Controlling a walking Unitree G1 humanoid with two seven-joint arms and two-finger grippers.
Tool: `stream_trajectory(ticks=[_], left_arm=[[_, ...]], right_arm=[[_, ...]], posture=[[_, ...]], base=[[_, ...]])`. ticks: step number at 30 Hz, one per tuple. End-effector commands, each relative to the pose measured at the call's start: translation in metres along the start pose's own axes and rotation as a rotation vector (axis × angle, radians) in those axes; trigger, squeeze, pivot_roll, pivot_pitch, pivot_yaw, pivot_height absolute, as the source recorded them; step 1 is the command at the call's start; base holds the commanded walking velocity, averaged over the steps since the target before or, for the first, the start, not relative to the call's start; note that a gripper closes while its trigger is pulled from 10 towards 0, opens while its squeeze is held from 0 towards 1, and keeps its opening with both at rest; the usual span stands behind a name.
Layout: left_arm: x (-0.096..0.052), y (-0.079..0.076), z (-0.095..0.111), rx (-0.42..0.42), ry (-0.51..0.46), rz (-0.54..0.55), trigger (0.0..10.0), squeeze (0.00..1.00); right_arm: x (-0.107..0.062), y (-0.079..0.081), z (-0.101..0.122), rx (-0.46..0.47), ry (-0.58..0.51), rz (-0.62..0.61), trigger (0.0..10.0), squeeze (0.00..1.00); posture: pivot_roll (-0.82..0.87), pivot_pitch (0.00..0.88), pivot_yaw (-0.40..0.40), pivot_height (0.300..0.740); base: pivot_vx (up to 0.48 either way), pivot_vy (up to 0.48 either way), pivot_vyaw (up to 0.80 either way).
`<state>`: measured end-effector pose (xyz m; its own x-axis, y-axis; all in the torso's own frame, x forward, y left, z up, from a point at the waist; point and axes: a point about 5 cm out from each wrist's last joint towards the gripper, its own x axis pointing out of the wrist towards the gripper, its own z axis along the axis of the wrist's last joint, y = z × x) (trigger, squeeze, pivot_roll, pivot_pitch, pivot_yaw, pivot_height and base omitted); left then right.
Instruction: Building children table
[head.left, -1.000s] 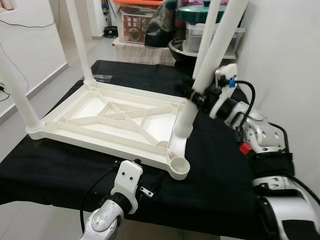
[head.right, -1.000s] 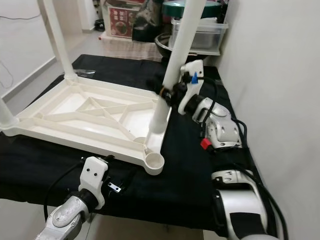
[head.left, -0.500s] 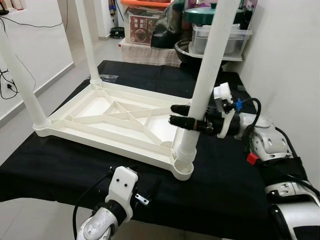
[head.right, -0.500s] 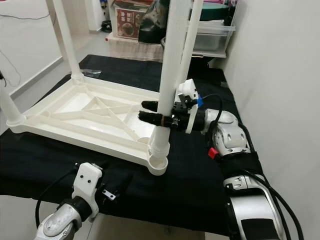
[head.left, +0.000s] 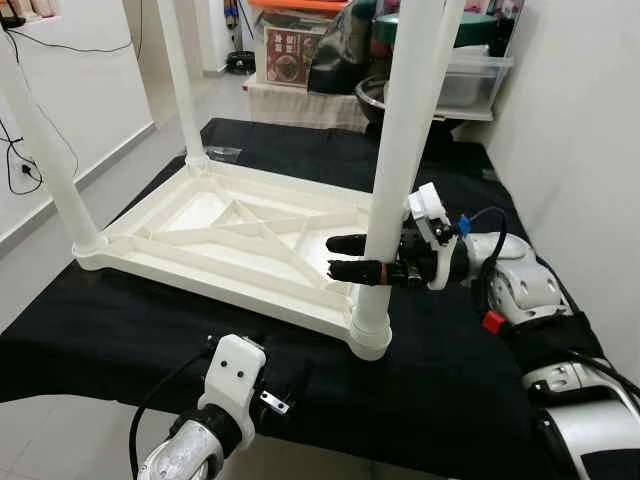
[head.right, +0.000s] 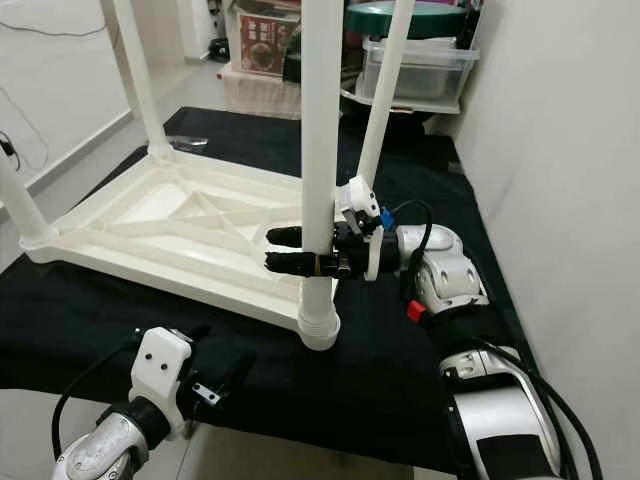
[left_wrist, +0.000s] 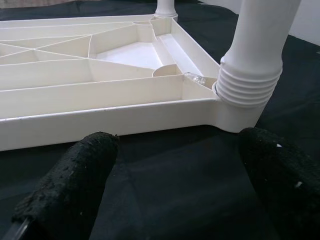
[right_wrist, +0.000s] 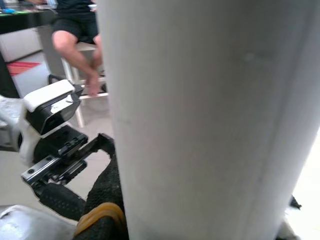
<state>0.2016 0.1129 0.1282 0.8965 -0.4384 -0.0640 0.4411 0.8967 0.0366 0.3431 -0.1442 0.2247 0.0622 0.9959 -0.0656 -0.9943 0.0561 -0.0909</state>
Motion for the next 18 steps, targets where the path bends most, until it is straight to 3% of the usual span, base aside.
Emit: stream_trajectory(ticks=[1,12,18], left_arm=[[-0.004,-0.001,0.0,-0.004,0.018,-0.014,10.0,0.0],[-0.013,-0.005,0.008,-0.008,0.02,-0.014,10.0,0.0],[-0.015,-0.01,0.008,-0.015,0.035,-0.026,10.0,0.0]], right_arm=[[0.007,-0.001,0.004,-0.032,0.007,0.064,10.0,0.0],[0.016,-0.008,0.017,-0.083,0.004,0.113,10.0,0.0],[0.003,-0.014,0.033,-0.116,-0.009,0.105,10.0,0.0]], posture=[[0.17,0.084,-0.058,0.74],[0.18,0.12,-0.066,0.74],[0.17,0.105,-0.071,0.74]], base=[[0.0,0.0,0.0],[0.0,0.0,0.0],[0.0,0.0,0.0]])
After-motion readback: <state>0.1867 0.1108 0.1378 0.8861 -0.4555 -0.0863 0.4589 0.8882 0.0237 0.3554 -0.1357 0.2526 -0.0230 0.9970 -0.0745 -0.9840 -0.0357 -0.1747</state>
